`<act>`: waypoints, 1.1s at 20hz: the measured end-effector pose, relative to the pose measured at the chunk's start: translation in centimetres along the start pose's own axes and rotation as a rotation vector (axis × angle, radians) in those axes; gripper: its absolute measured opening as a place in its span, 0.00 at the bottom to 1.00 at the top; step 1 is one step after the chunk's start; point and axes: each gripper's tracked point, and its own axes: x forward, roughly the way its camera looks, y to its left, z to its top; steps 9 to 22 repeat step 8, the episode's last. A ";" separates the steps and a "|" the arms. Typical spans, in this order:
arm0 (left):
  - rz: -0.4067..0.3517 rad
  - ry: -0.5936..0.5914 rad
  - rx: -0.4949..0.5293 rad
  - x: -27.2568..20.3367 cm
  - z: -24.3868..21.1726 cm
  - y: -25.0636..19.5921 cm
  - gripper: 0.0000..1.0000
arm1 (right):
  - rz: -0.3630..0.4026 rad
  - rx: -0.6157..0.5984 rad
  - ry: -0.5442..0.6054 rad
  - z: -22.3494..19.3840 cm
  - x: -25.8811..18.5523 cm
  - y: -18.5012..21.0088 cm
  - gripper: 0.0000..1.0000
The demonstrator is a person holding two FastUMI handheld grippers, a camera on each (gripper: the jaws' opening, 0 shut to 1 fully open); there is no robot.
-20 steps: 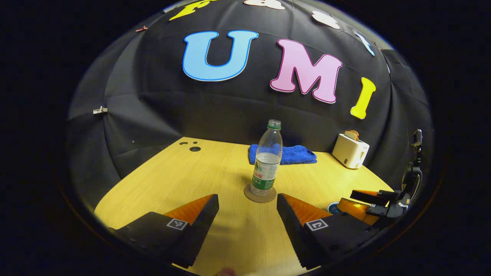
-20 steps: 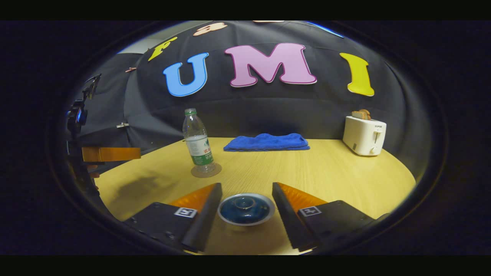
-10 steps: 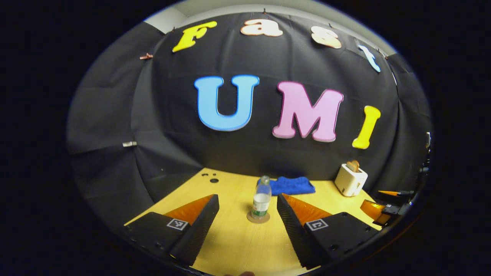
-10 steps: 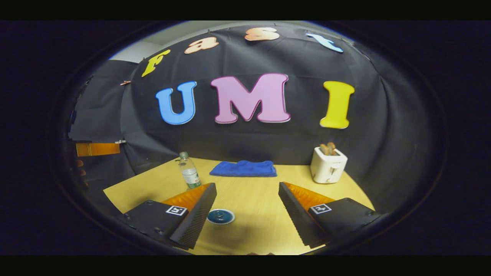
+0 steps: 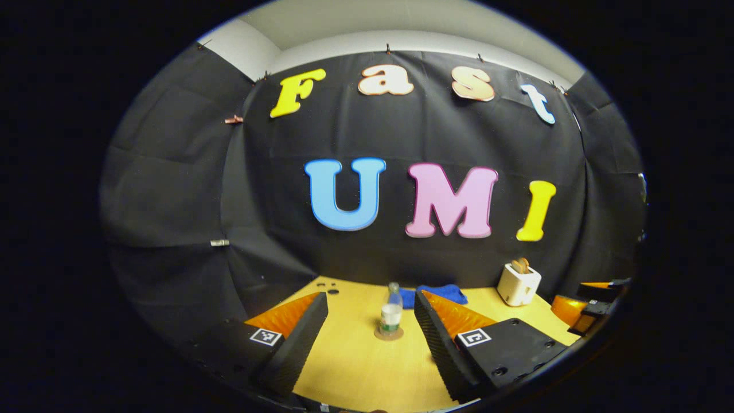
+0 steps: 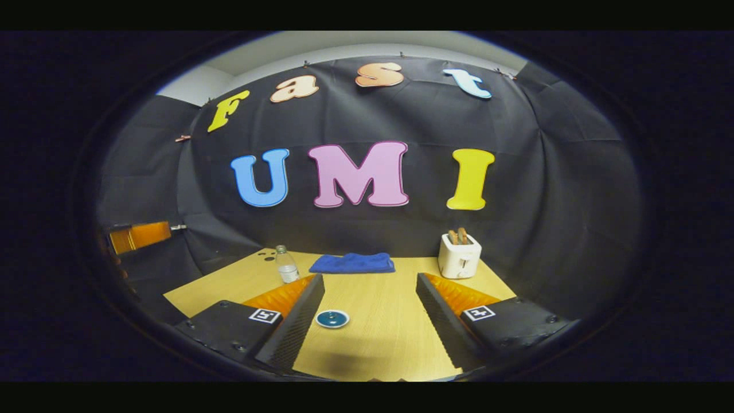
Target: Open the teacup lid with one hand, grasp the water bottle and pour water into the teacup with the other hand; after pouring, place the water bottle on the coaster and then close the teacup lid.
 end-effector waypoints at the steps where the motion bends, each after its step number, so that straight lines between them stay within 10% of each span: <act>1: -0.038 0.036 -0.019 -0.6 -0.9 -0.7 0.95 | -0.001 0.005 0.009 0.0 -0.5 0.6 0.99; 22: -0.151 0.083 0.003 -2.4 -2.1 1.3 0.95 | 0.037 -0.060 -0.052 2.8 -2.8 5.6 0.99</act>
